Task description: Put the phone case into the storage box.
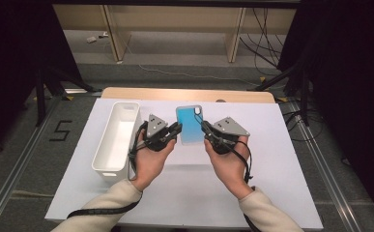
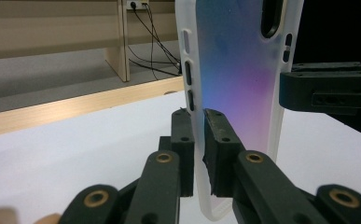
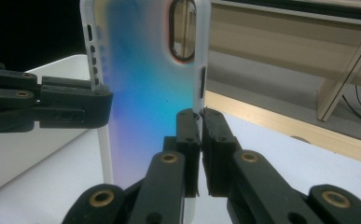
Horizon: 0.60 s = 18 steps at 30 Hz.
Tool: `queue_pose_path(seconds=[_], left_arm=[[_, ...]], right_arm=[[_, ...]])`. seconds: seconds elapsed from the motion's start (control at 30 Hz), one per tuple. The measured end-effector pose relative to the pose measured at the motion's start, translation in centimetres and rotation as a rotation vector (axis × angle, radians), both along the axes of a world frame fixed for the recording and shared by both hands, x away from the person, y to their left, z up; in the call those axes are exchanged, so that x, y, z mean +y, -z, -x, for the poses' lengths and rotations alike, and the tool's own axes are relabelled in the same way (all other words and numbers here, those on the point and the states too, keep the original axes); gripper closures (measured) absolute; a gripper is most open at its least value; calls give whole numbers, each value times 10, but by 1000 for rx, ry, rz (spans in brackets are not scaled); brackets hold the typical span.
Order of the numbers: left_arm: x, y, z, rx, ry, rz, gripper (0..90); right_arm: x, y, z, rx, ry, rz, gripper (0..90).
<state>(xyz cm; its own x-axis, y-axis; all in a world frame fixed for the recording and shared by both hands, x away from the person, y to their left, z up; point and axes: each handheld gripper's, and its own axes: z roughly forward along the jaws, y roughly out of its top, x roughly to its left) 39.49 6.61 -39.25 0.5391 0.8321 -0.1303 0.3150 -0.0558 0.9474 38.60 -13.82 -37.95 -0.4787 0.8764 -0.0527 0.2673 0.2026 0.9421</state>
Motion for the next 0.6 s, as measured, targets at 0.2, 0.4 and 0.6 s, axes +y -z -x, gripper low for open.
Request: queue_pose_path(seconds=[0.2,0.4,0.6], left_arm=[[2,-1,-1,-5,10,6,832],[3,-1,-2,-6,3,0,832],[5,0,-4,-3,-2,1,836]], right_arm=[[-1,-1,0,-10,3,3,862],[1,-1,2,10,-4,-6,860],[4,0,3,3,-6,-18,856]])
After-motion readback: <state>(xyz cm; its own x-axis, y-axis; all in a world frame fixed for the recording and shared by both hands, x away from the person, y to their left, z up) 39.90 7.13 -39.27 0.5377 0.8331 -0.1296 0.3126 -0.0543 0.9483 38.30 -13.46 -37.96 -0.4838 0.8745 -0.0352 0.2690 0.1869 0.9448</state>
